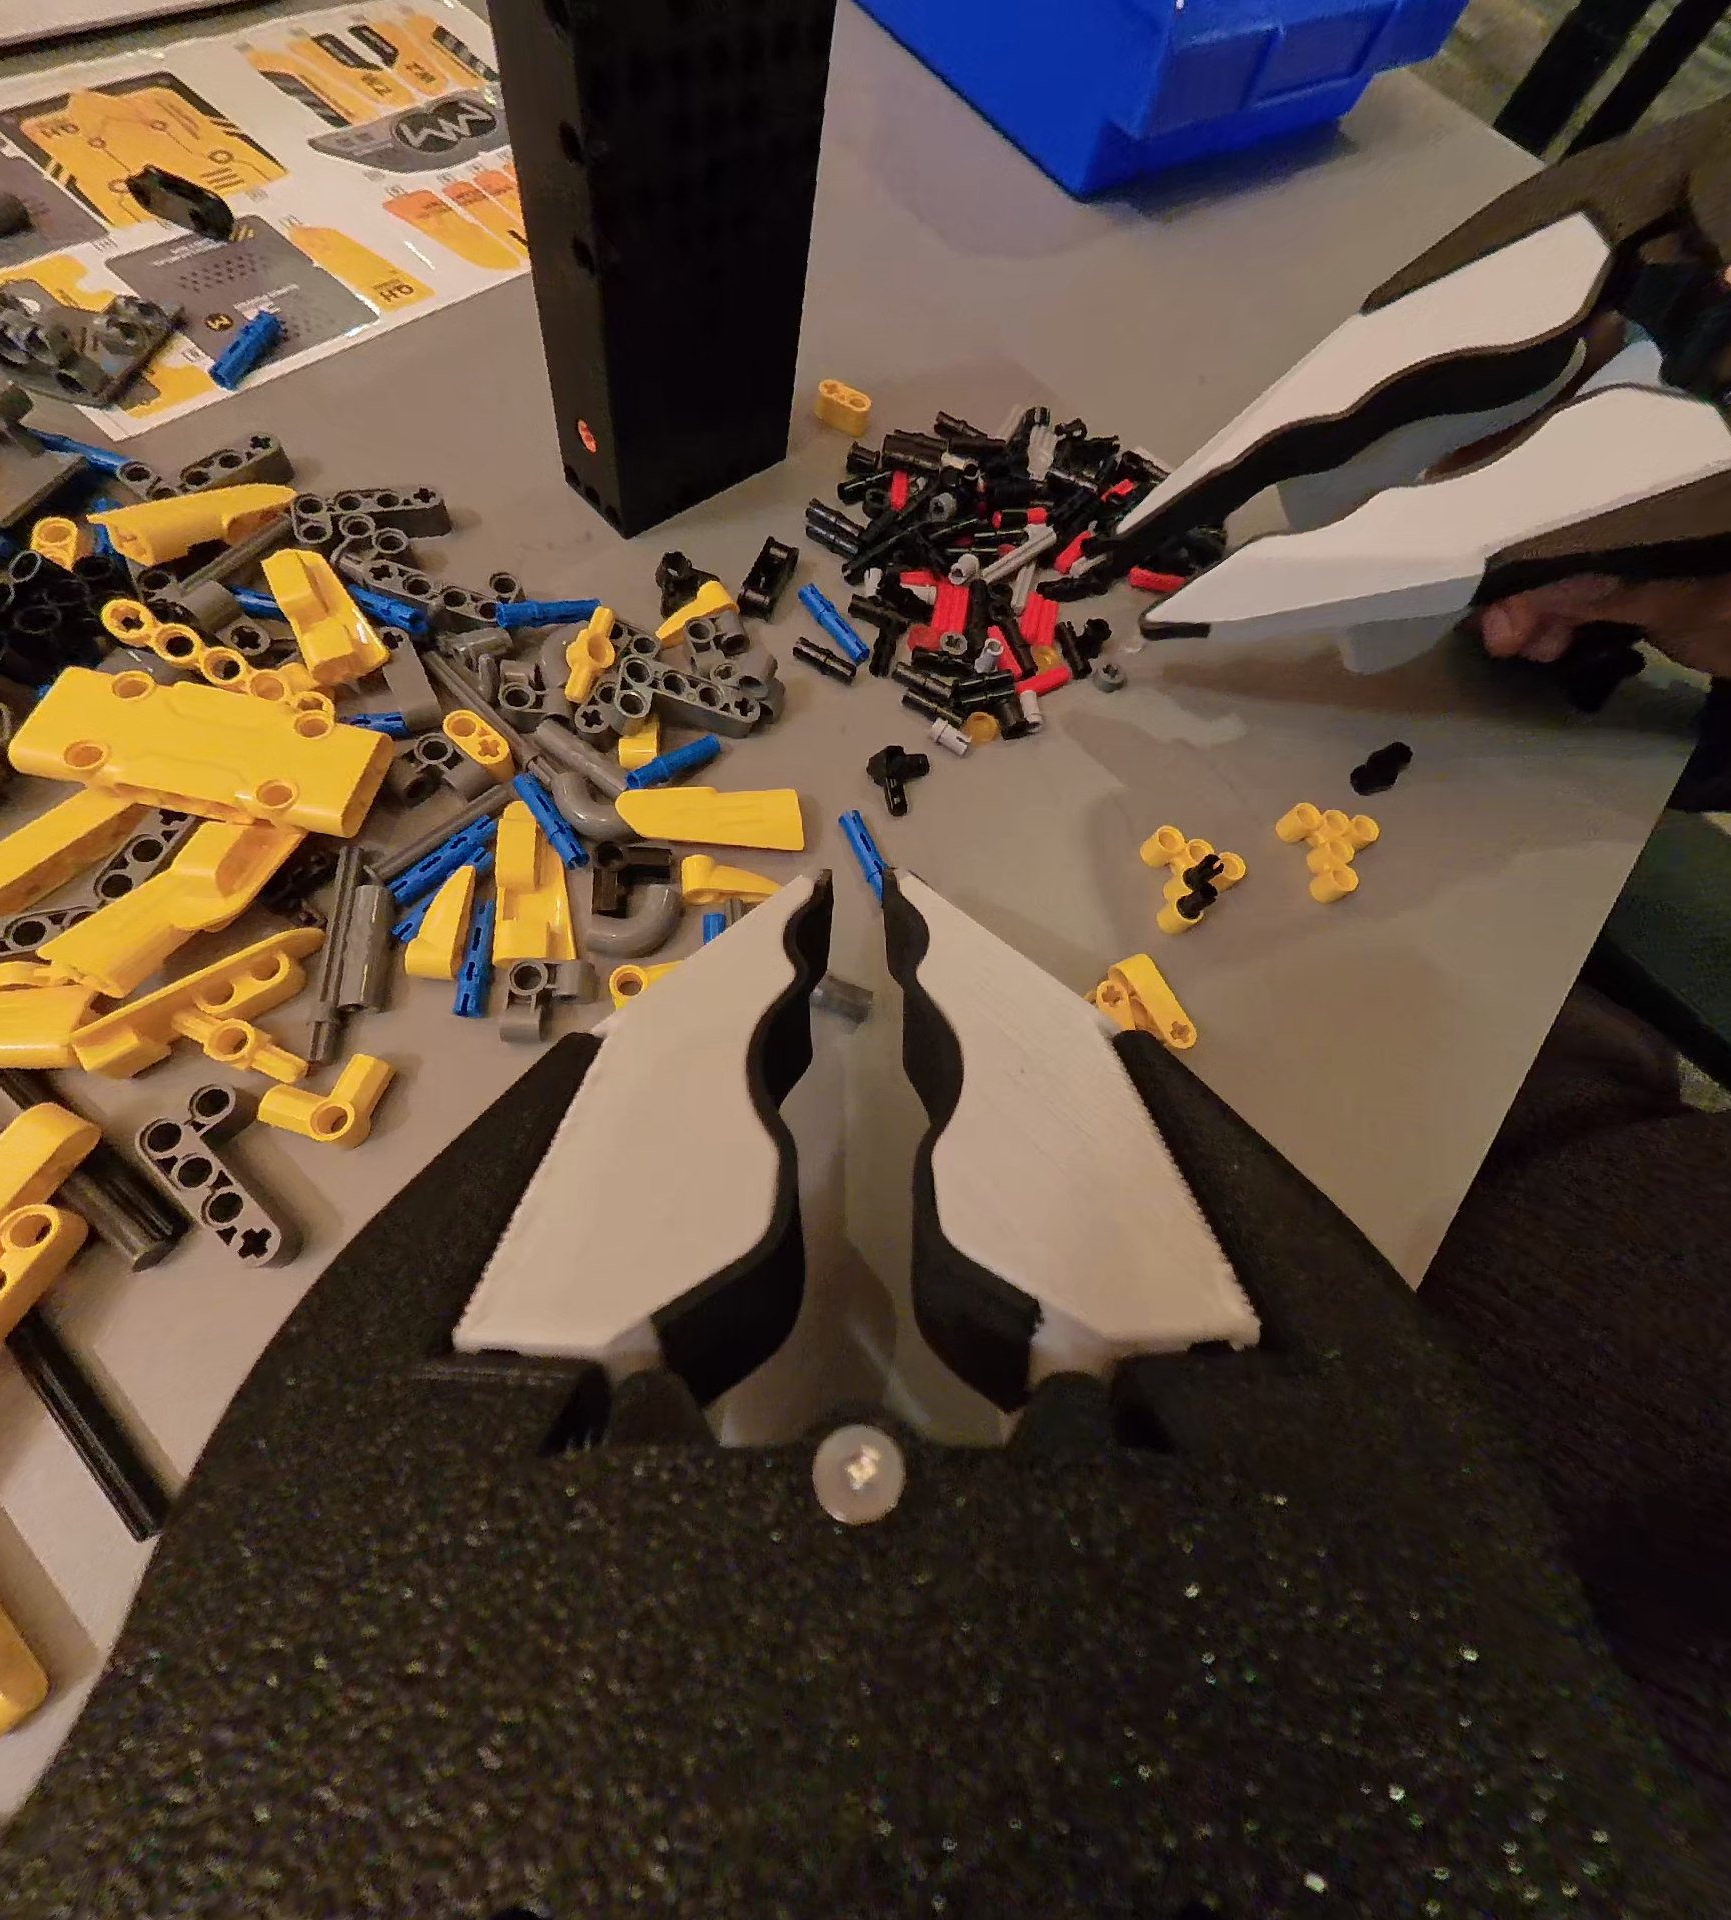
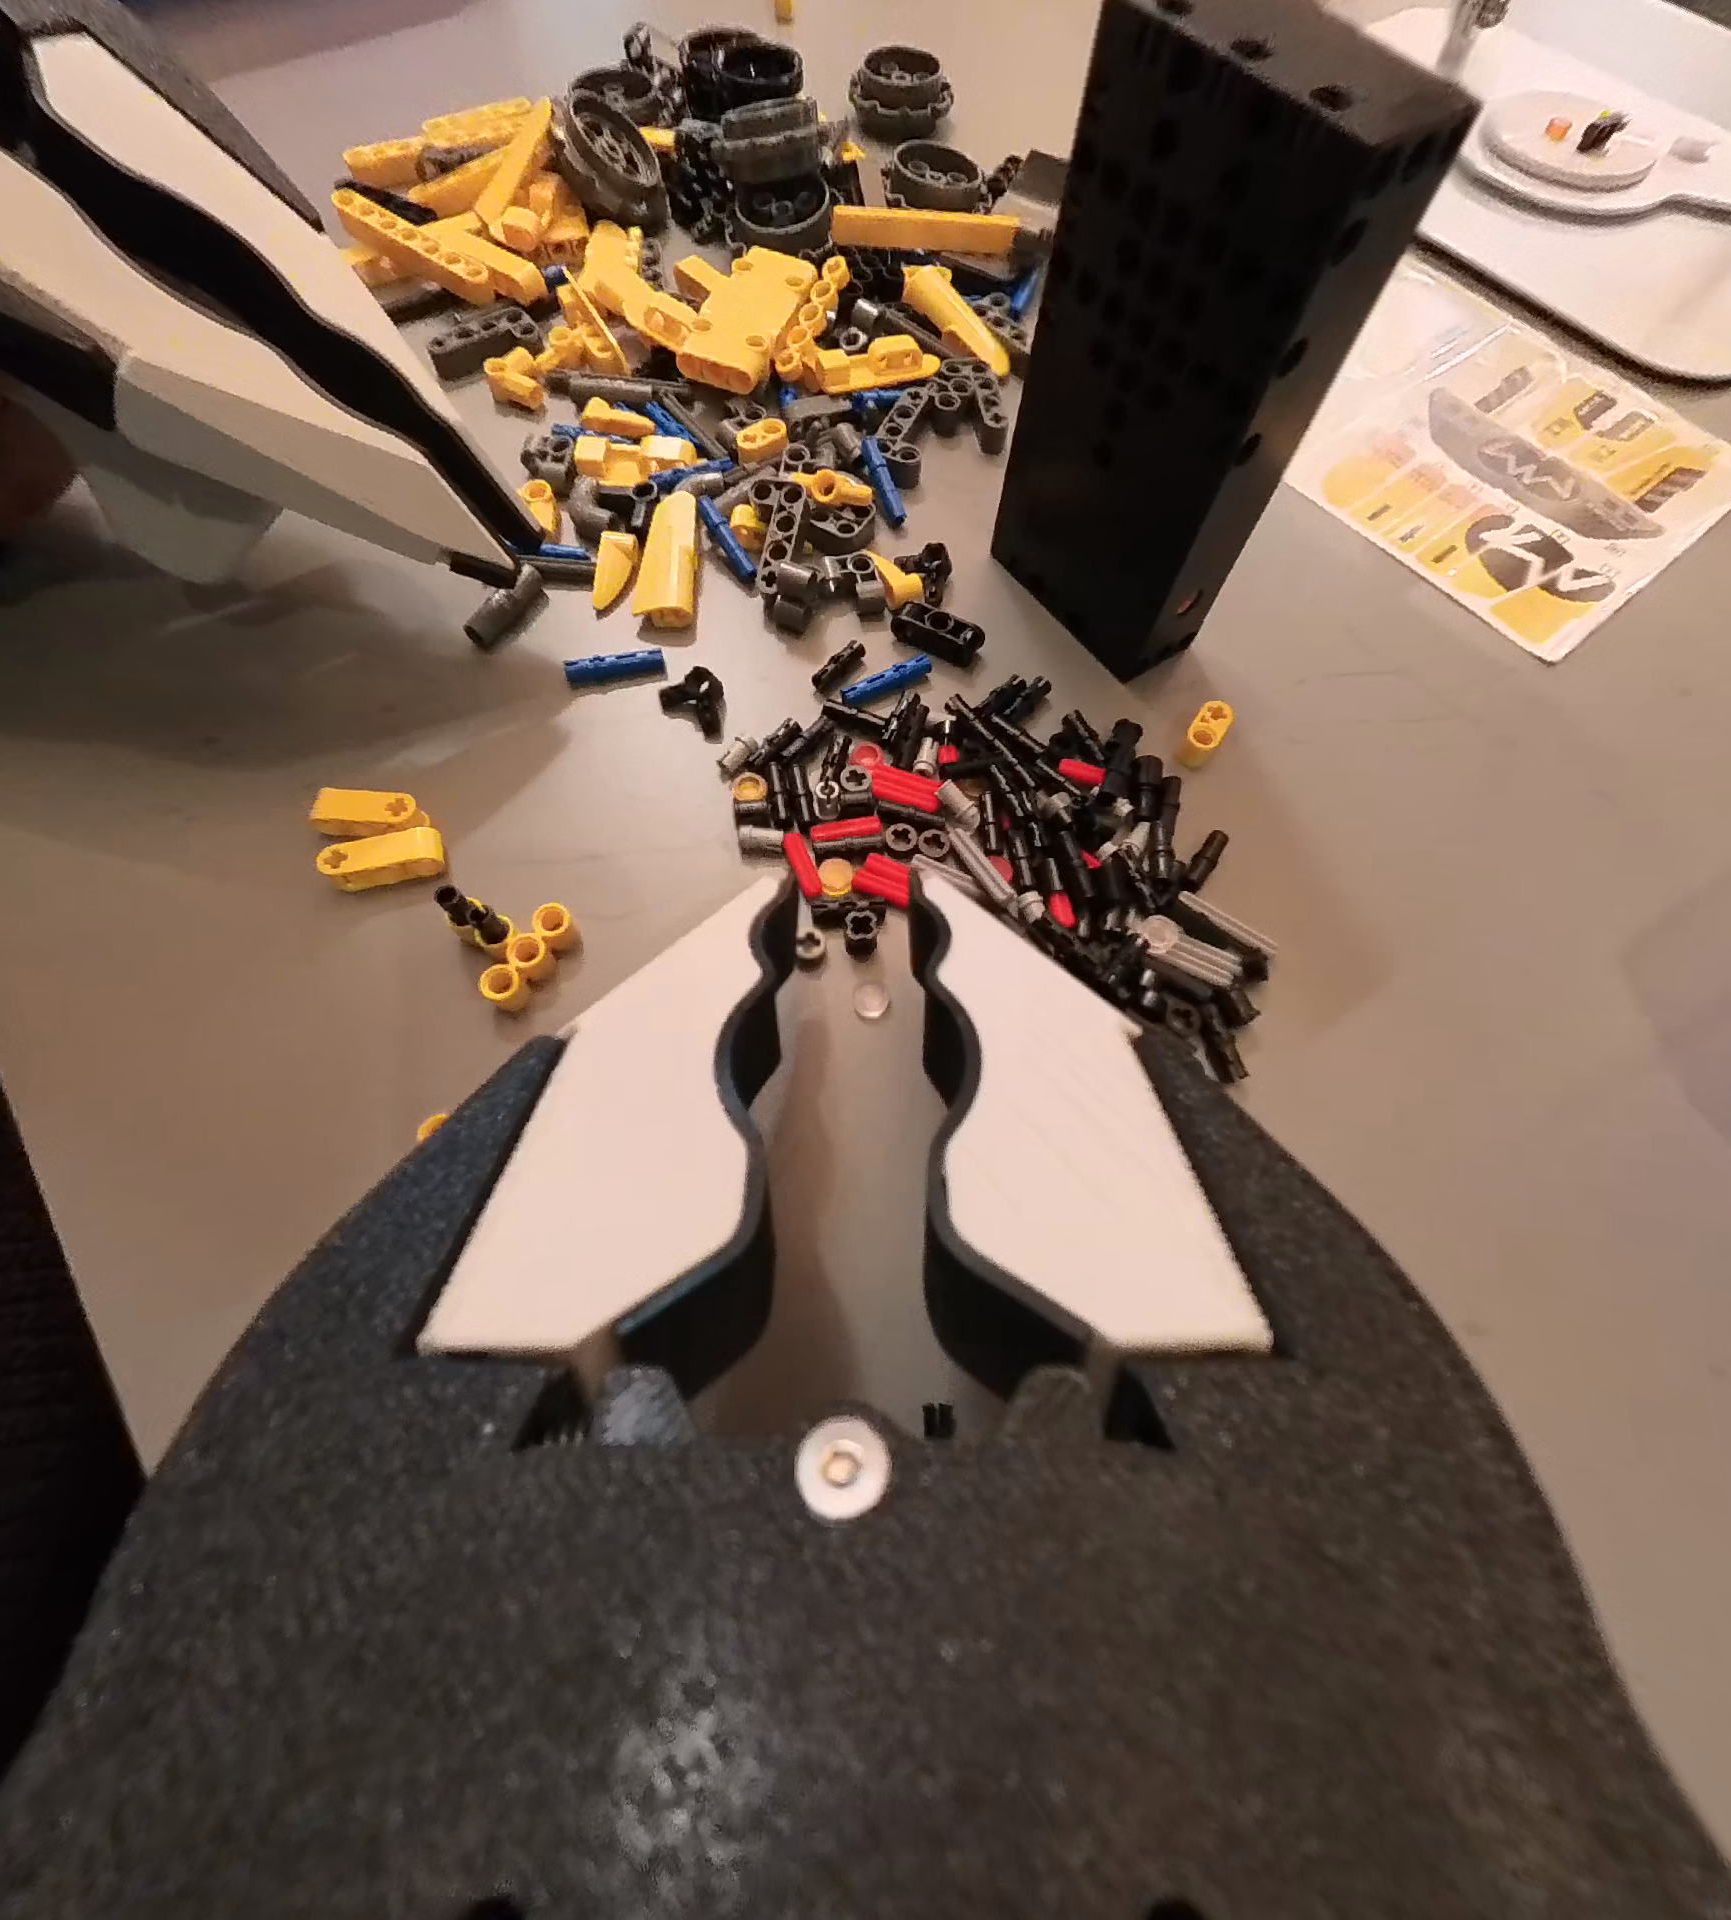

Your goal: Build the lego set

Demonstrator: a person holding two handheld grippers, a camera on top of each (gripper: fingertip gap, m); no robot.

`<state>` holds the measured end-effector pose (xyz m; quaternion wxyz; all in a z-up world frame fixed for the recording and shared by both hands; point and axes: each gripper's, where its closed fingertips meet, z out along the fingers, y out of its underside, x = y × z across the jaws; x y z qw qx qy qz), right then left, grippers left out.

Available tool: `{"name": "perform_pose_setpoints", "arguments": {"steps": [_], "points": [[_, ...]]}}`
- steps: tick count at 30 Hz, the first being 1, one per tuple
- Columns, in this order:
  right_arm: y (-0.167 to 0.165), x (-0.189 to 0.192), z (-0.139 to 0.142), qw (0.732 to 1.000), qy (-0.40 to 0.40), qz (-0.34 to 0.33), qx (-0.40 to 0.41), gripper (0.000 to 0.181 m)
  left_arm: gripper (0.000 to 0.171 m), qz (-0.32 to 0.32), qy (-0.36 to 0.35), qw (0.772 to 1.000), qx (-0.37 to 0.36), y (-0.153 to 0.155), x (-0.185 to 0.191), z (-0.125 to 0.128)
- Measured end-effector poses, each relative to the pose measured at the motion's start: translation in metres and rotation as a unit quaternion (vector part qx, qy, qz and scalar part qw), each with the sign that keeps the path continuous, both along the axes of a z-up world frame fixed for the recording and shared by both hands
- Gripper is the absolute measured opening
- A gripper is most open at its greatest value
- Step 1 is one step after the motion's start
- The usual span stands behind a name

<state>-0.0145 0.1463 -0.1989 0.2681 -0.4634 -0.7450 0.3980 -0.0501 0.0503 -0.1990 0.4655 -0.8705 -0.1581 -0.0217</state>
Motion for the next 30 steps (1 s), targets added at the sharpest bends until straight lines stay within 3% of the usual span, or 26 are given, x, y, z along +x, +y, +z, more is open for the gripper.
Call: {"name": "perform_pose_setpoints", "arguments": {"steps": [6,11,17,21,30], "points": [[-0.010,0.013,0.011,0.999,0.016,0.030,-0.043,0.021,0.009,-0.001,-0.007,1.000,-0.006,0.000,0.000,-0.002],[-0.039,0.034,0.008,0.997,0.006,0.066,-0.035,0.021,0.009,-0.003,-0.015,1.000,-0.012,0.001,0.000,-0.005],[-0.052,0.037,-0.010,0.993,-0.015,0.086,0.076,0.022,0.009,-0.006,-0.016,1.000,-0.023,0.002,0.001,-0.008],[-0.046,0.032,-0.011,0.988,-0.002,0.091,0.126,0.022,0.009,-0.006,-0.015,1.000,-0.026,0.002,0.001,-0.009],[-0.017,0.019,-0.004,0.992,0.004,0.036,0.121,0.022,0.009,-0.006,-0.016,1.000,-0.021,0.002,0.001,-0.008]]}}
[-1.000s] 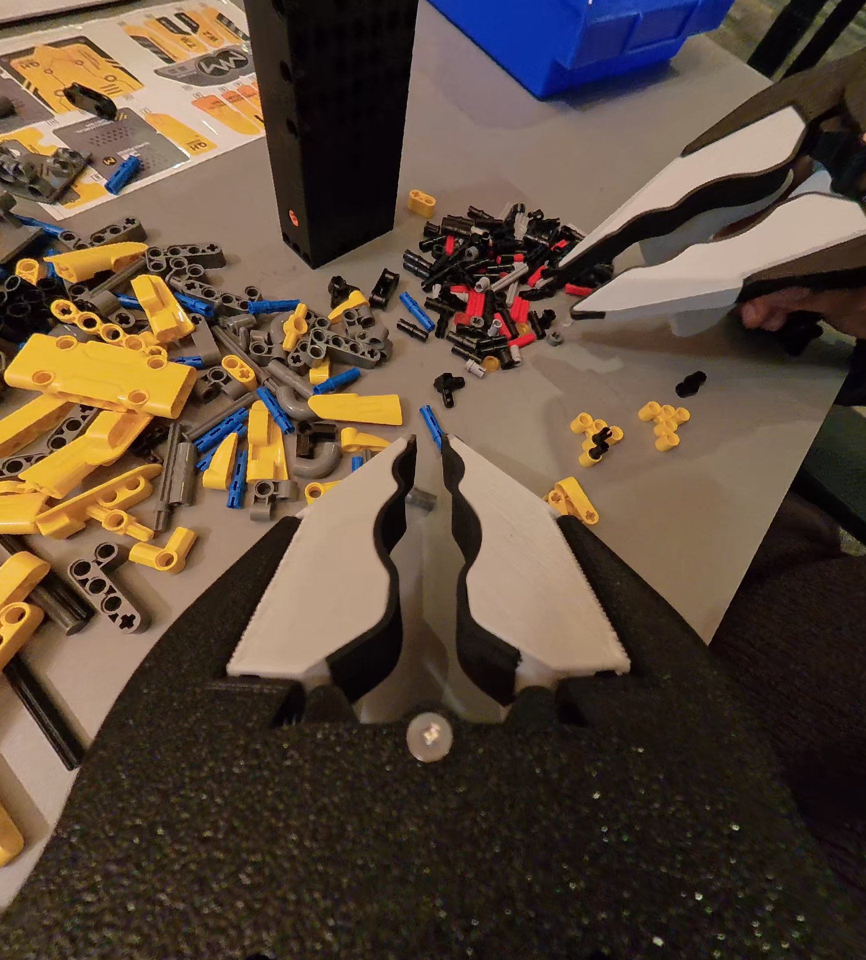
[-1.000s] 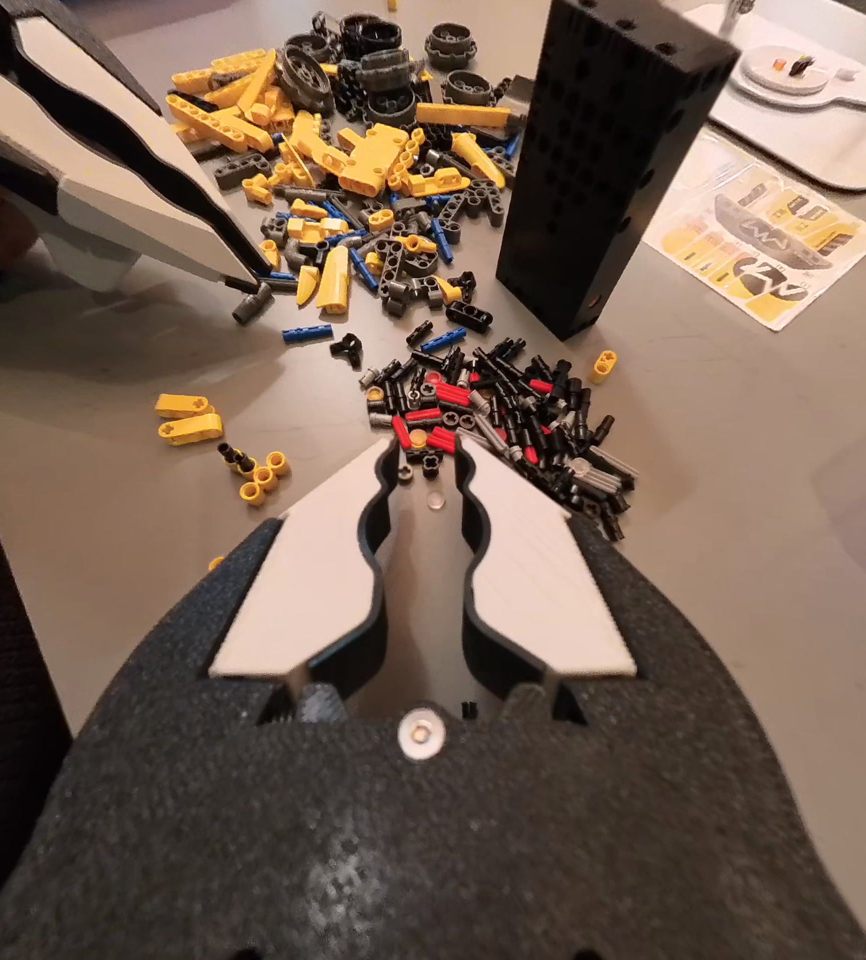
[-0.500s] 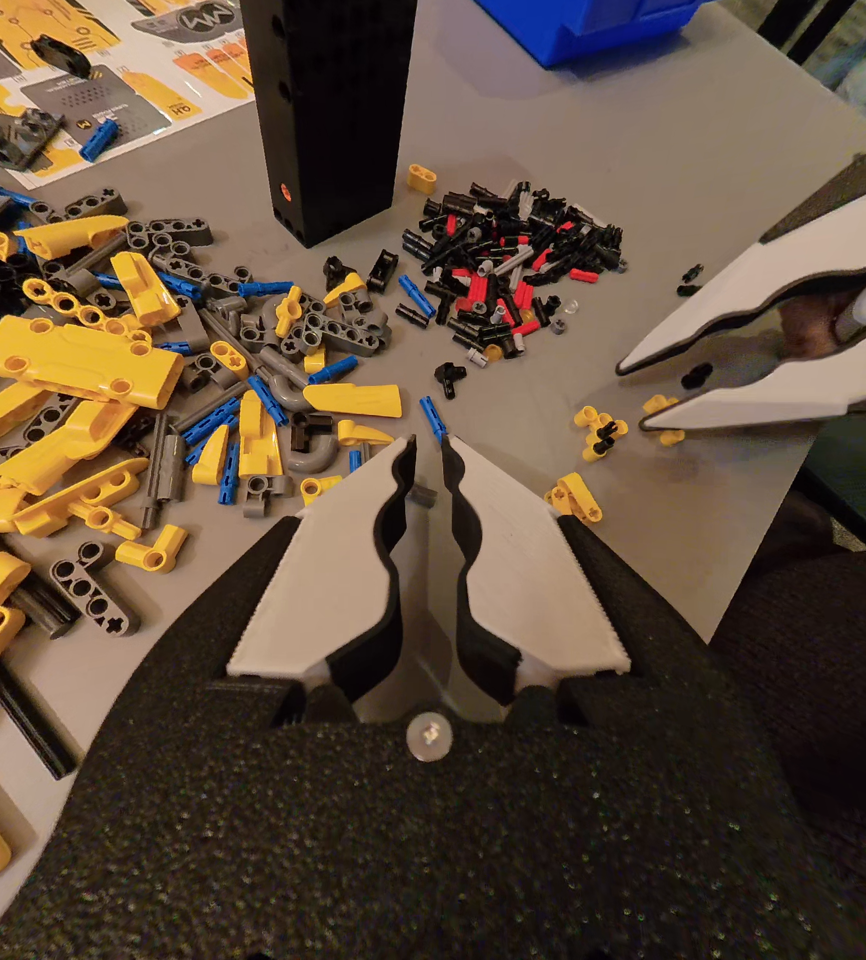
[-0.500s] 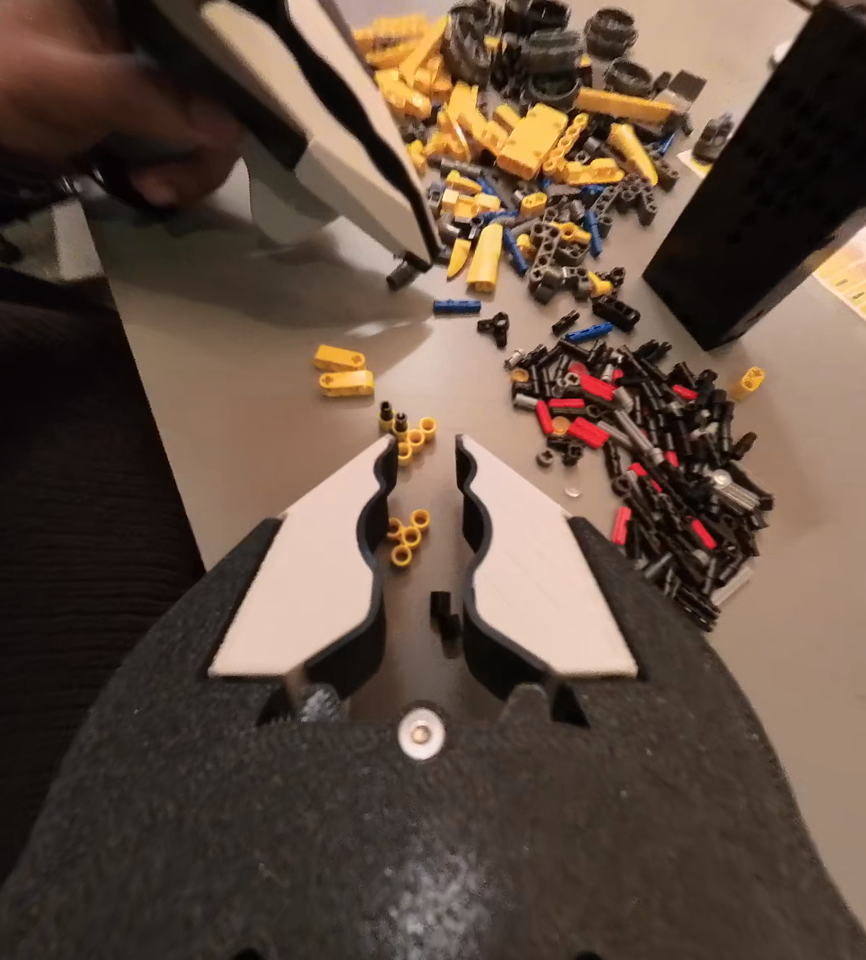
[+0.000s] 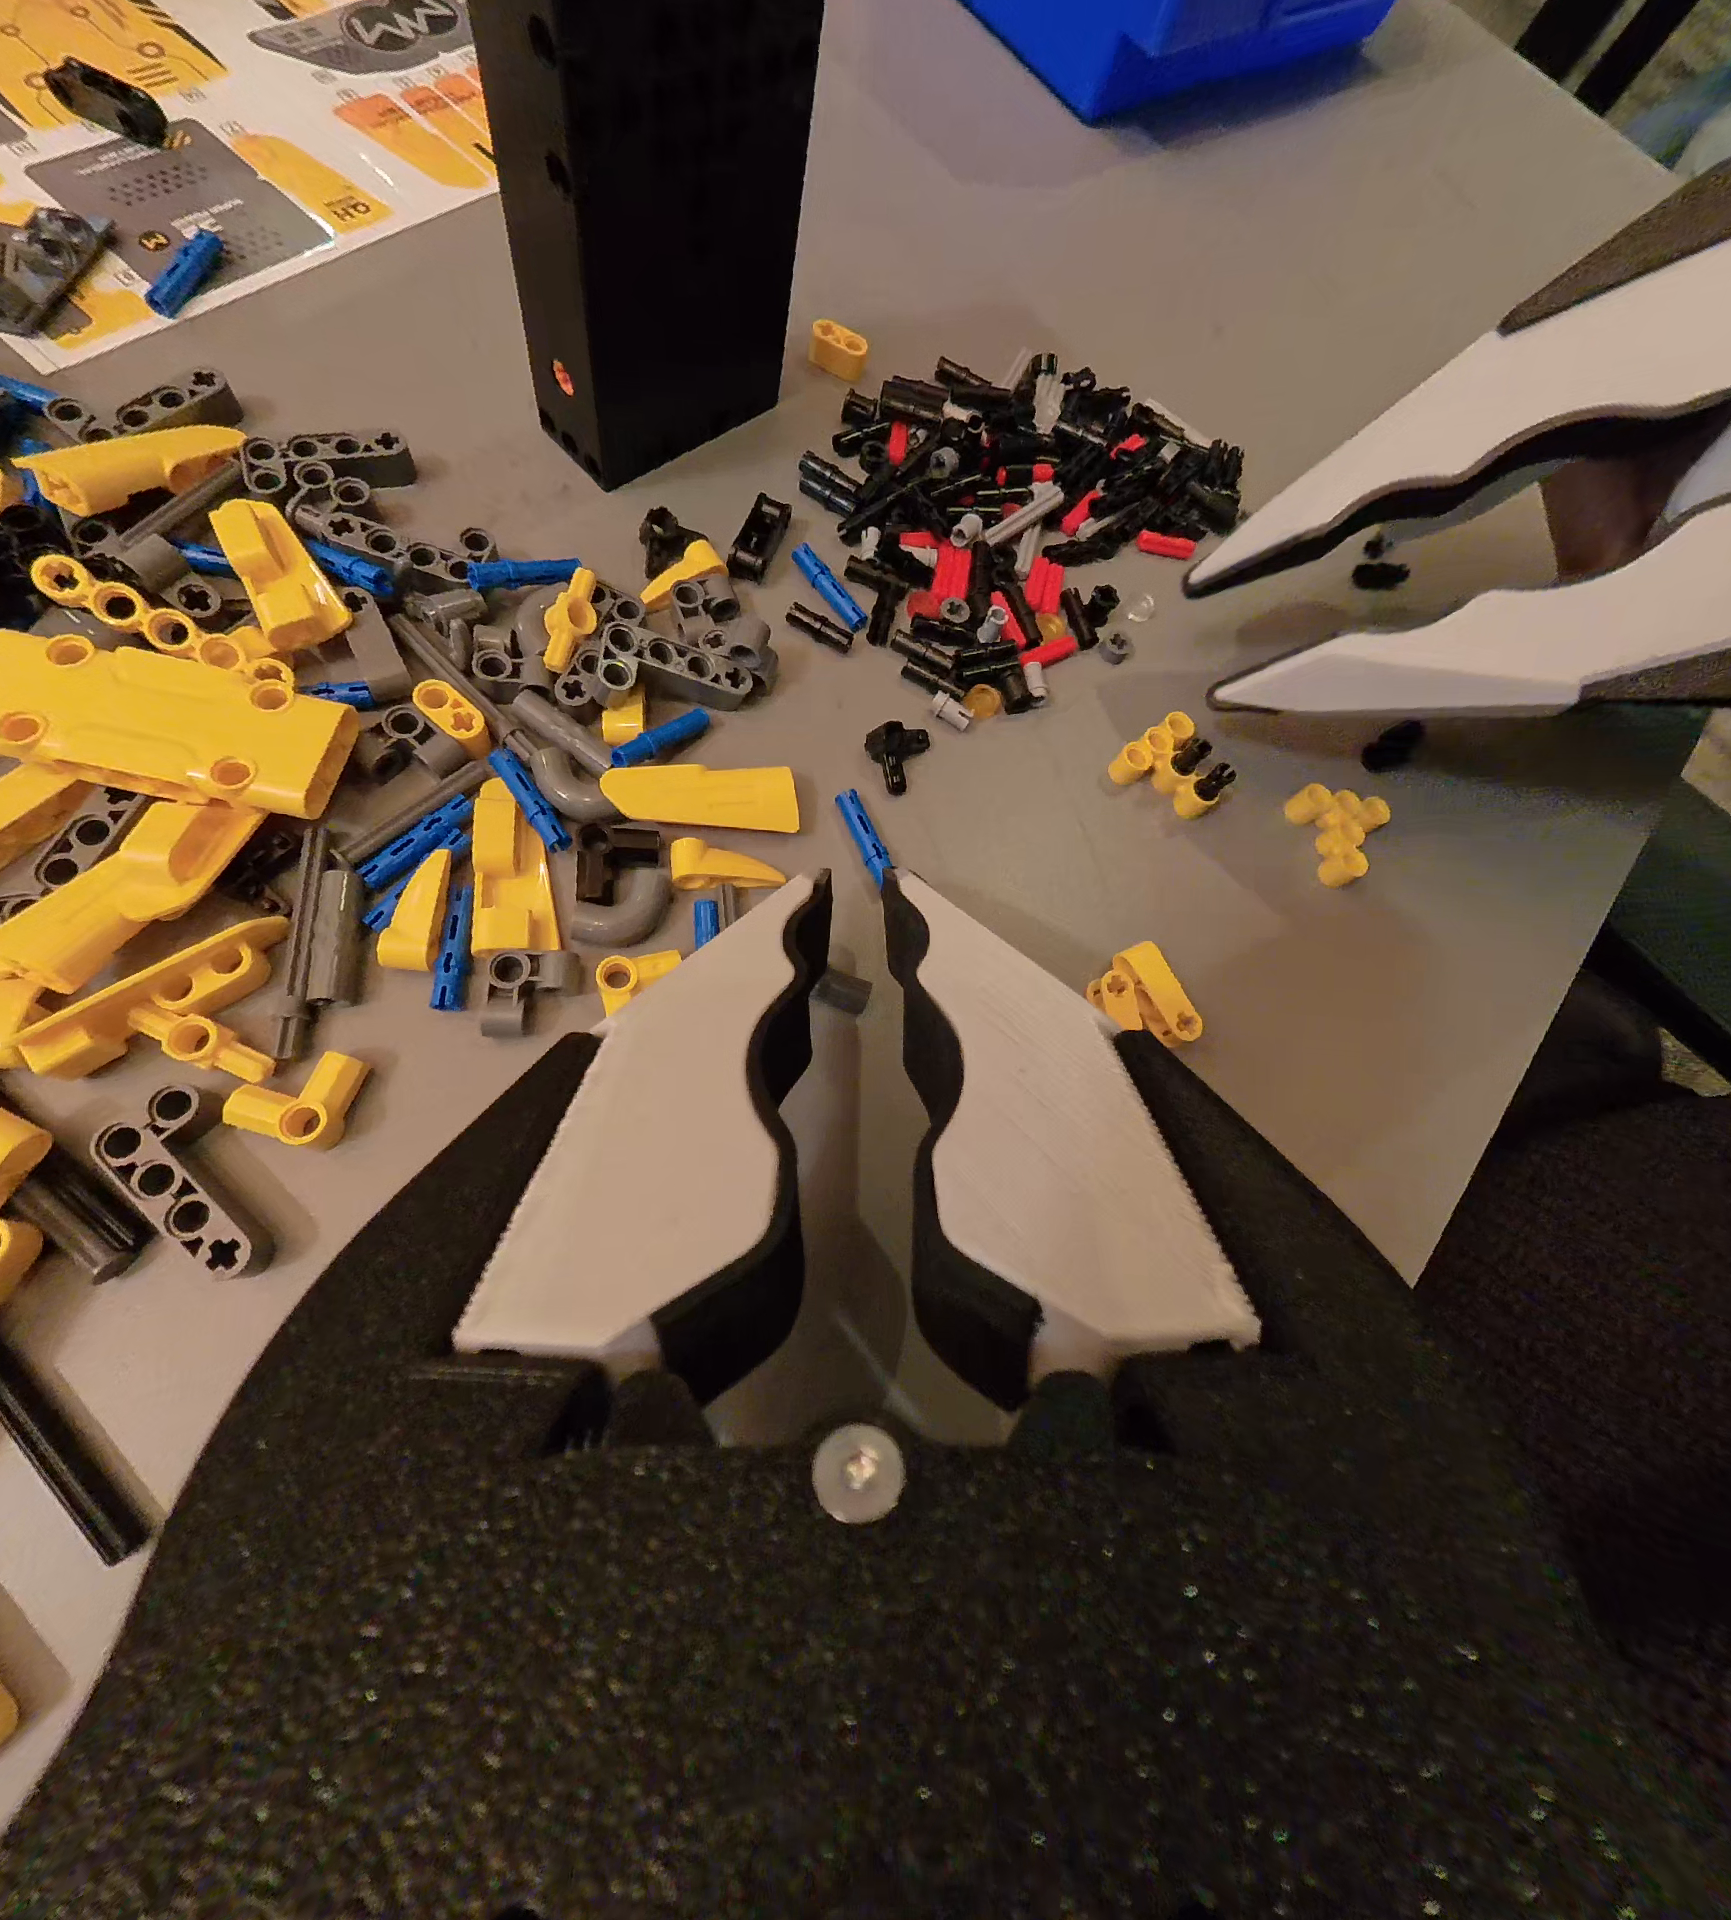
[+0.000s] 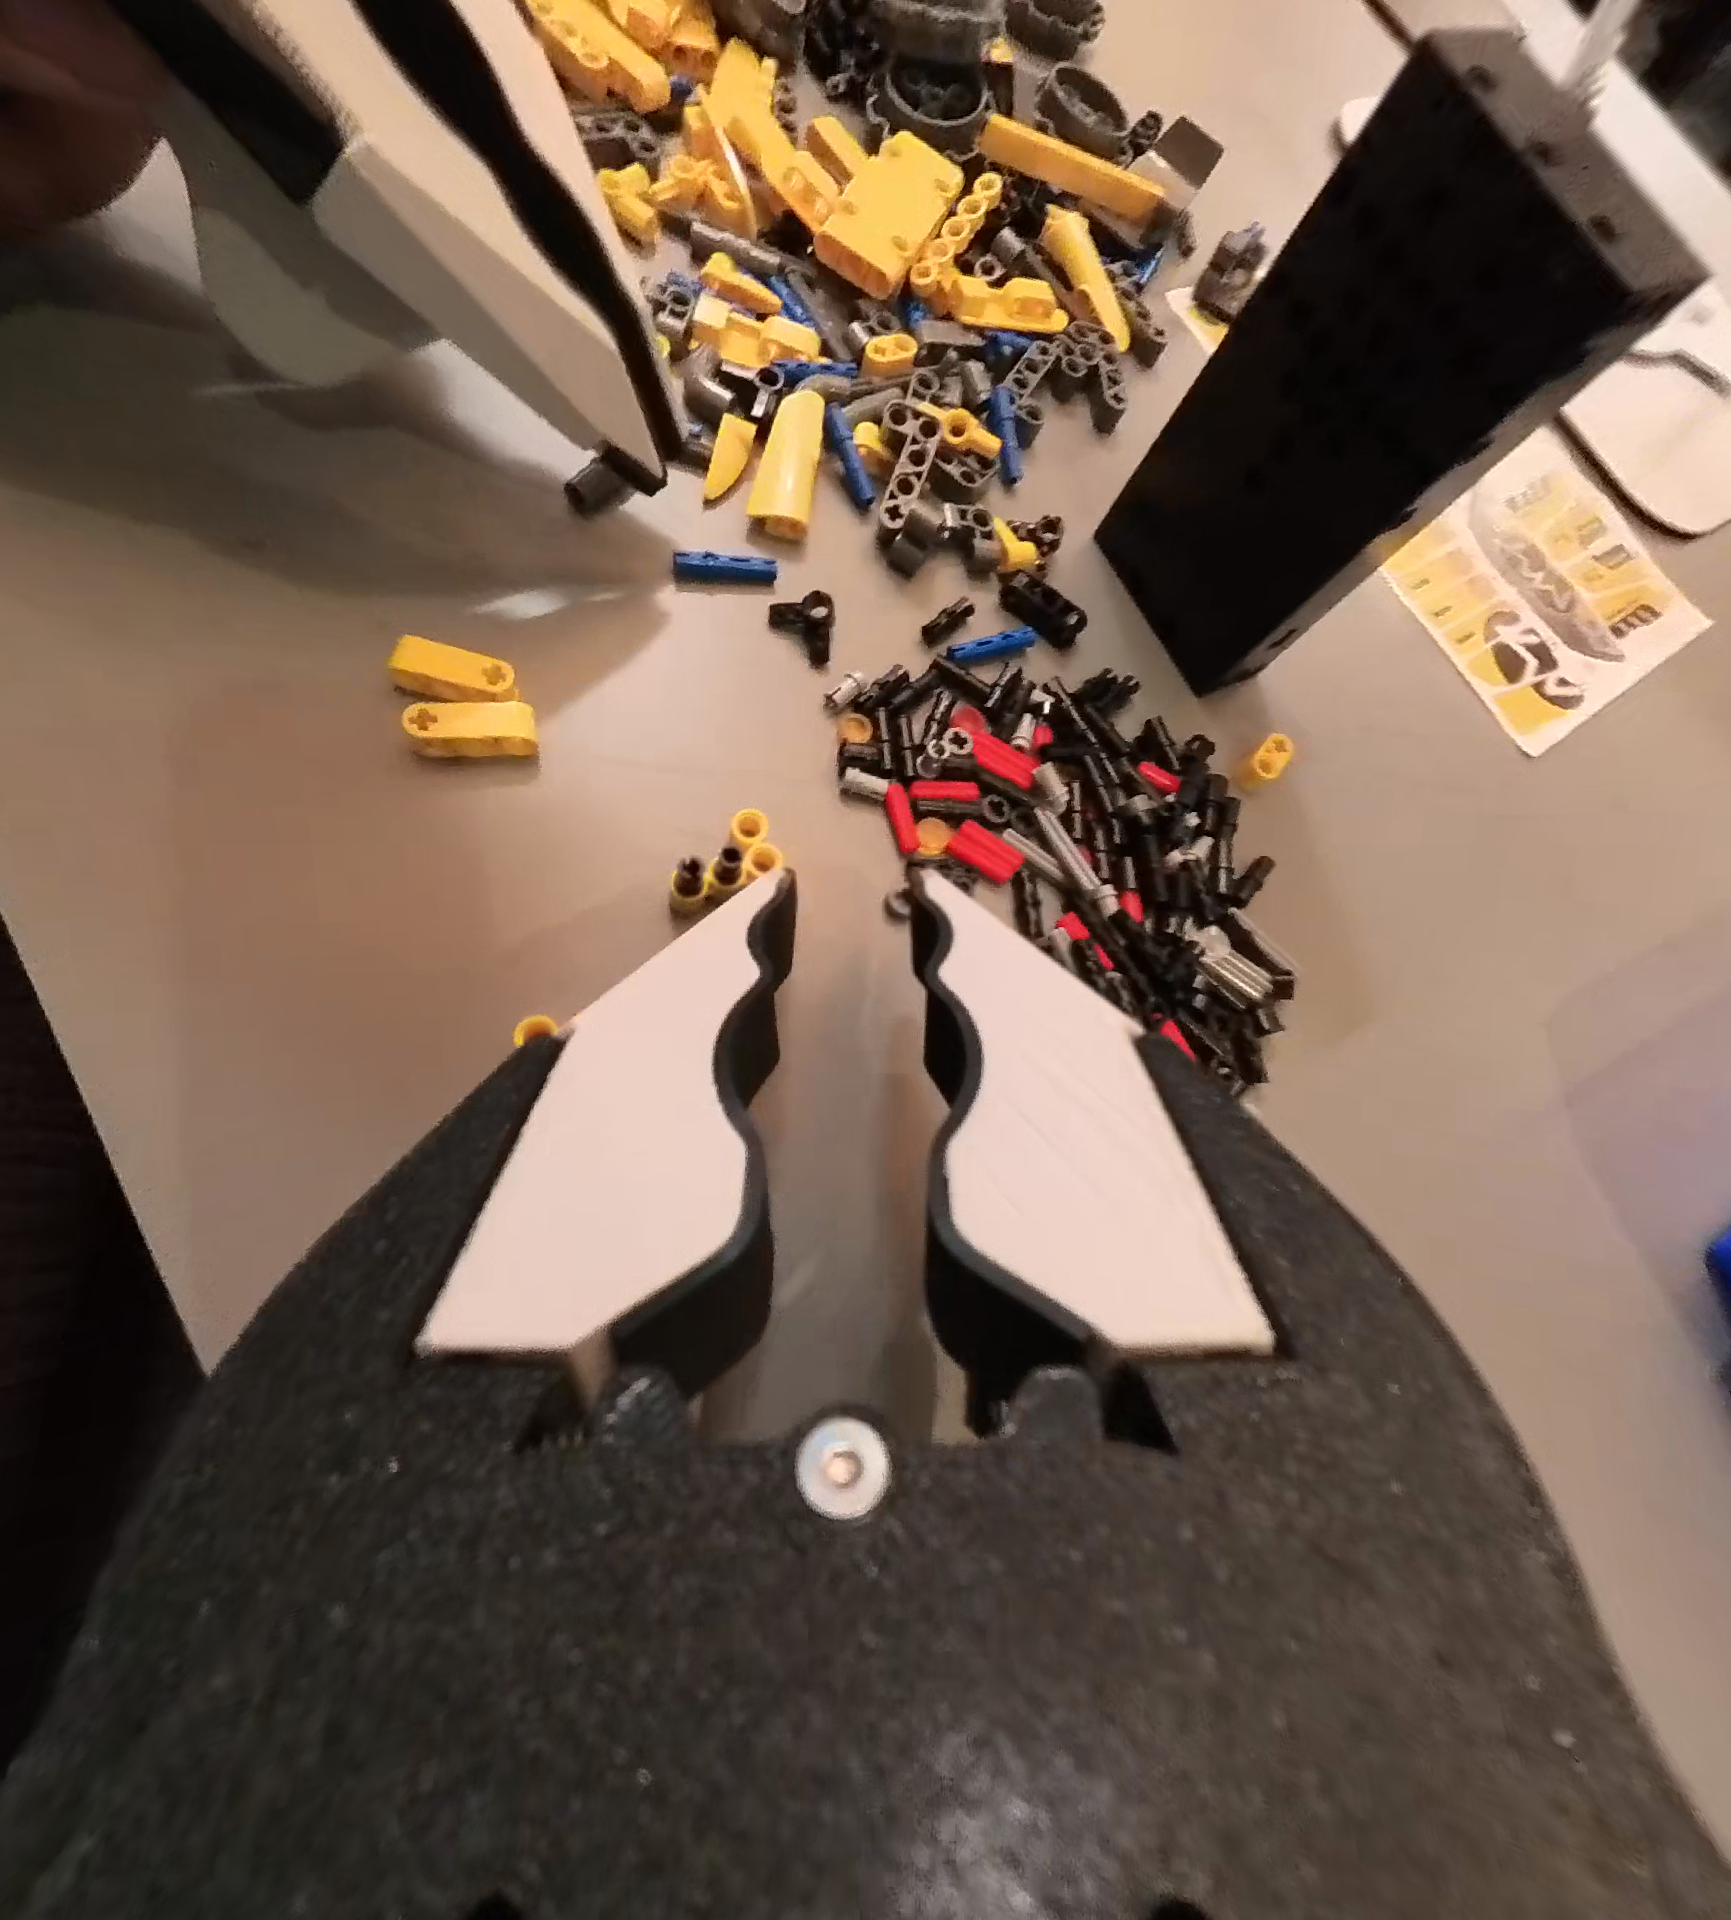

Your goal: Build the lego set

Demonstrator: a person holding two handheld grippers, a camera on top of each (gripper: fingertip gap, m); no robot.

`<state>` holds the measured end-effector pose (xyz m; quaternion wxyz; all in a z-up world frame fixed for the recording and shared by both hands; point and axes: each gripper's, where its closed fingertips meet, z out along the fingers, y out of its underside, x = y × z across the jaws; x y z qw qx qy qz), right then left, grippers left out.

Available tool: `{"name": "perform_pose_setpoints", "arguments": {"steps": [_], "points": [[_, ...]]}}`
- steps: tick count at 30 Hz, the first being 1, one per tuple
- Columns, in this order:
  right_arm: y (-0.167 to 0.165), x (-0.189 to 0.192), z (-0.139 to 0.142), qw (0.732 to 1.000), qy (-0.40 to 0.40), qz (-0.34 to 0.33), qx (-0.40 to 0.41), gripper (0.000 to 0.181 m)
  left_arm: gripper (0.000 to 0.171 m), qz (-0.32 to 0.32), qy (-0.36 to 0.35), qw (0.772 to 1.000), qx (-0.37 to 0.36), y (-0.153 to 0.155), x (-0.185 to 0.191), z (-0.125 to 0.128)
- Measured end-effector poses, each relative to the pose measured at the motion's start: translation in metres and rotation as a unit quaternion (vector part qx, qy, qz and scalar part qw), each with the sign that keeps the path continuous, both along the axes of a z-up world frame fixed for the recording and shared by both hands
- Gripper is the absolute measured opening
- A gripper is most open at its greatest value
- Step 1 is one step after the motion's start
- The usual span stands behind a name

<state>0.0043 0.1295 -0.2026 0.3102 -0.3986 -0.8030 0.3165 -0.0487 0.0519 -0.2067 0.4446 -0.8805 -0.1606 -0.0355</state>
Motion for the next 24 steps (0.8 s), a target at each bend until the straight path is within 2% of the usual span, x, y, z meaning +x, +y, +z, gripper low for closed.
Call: {"name": "perform_pose_setpoints", "arguments": {"steps": [5,8,13,19,24], "points": [[-0.001,0.007,0.001,1.000,-0.018,0.006,-0.022,0.022,0.009,-0.001,-0.002,1.000,0.002,0.000,0.000,0.000],[-0.015,0.010,-0.002,0.996,-0.042,0.035,-0.064,0.022,0.009,-0.001,-0.002,1.000,0.002,0.000,0.000,0.000],[-0.021,0.006,0.000,0.990,-0.075,0.033,-0.118,0.026,0.009,0.000,-0.003,1.000,0.005,0.000,0.000,0.001],[-0.030,0.010,-0.010,0.990,-0.096,0.043,-0.090,0.049,0.009,0.000,-0.003,1.000,0.007,0.000,0.000,0.002],[-0.035,0.006,-0.019,0.990,-0.106,0.059,-0.070,0.048,0.009,0.000,-0.006,1.000,0.007,0.000,0.000,0.001]]}}
